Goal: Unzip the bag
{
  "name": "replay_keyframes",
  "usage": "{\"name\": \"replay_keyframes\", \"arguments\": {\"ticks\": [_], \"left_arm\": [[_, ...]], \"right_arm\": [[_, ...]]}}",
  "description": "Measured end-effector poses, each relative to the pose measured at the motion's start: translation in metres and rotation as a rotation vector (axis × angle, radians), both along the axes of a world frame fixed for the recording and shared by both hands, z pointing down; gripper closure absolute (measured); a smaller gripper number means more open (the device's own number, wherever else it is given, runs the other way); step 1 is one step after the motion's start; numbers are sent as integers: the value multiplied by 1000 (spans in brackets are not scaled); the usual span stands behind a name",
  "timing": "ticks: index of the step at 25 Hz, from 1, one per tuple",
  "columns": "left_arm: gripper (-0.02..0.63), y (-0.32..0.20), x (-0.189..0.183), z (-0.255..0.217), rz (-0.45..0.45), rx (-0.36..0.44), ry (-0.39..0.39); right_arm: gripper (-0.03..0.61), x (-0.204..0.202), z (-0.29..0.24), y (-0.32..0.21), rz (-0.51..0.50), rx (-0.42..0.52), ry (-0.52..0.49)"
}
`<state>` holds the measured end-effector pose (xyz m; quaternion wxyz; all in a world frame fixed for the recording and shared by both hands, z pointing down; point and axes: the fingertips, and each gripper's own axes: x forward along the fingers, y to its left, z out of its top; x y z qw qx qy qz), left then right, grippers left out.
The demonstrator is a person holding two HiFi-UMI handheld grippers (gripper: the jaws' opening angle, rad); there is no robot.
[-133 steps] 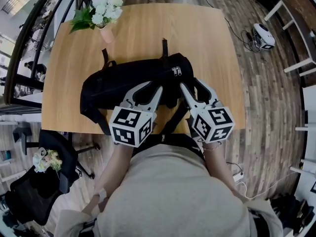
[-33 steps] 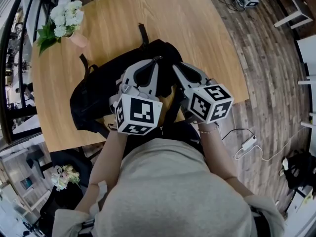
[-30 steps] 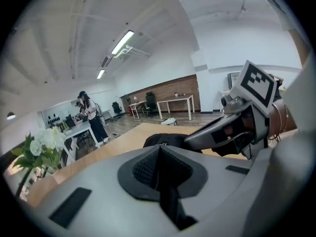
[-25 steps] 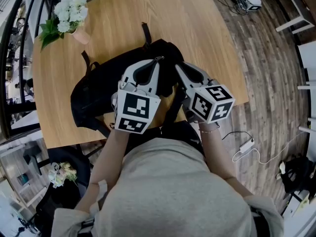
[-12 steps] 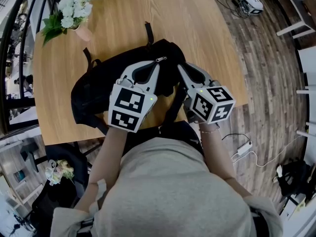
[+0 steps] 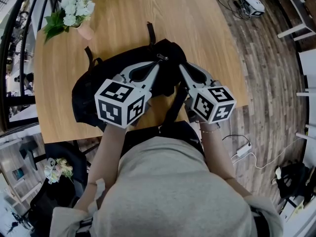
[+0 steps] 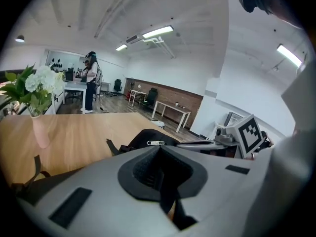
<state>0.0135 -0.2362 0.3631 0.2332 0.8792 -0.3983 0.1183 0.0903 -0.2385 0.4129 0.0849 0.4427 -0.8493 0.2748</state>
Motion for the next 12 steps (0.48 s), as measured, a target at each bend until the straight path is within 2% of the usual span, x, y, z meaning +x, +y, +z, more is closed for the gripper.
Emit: {"name": "replay_keyframes", "arguments": {"ticks": [3,8,12], "left_arm": [[595,0,-1,0,-8,-25,35],[595,2,-5,-4,-37,-89,149],[595,5,-8,-3,-55,-109,183]], "right_arm": [[512,0,0,0,-6,4,4],[512,0,0,1,-13,13,15],[512,1,-1,2,-15,17,19]]}}
